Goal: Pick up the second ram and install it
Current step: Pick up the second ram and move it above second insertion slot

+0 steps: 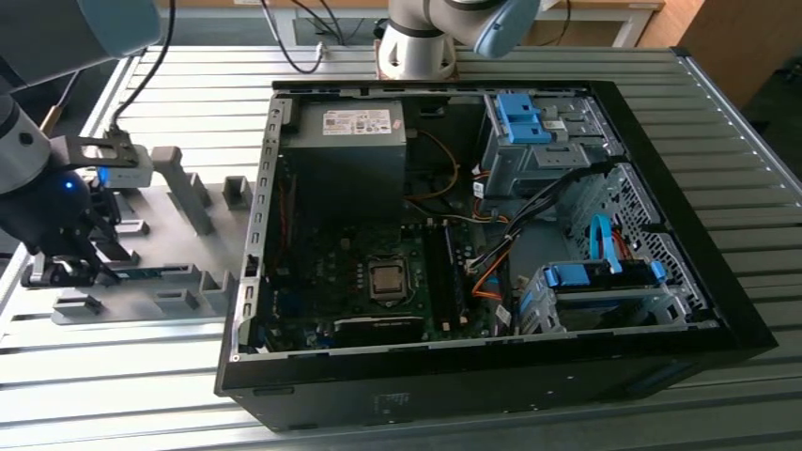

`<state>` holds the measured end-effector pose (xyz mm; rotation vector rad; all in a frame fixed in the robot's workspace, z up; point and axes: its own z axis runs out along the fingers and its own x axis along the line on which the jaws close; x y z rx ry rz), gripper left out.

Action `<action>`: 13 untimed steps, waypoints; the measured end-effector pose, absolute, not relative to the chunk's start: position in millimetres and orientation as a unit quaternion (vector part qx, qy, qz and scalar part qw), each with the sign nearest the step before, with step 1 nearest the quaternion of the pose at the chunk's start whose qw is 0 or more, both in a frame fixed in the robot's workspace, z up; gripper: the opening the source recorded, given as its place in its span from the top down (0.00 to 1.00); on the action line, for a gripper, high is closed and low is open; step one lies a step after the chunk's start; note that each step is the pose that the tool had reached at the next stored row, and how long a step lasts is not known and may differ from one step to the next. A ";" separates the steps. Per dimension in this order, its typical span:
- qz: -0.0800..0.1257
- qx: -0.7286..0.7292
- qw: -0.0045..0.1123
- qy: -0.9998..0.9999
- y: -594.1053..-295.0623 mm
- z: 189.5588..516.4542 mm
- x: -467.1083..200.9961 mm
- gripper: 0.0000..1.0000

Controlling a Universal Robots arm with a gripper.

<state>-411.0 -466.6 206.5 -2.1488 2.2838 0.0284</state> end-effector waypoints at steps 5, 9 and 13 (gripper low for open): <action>0.009 -0.685 0.003 0.728 -466.7 200.6 -411.1 0.62; 0.009 -0.685 0.003 0.728 -467.1 197.6 -411.1 0.62; 0.009 -0.685 0.003 0.728 -467.1 196.8 -411.1 0.62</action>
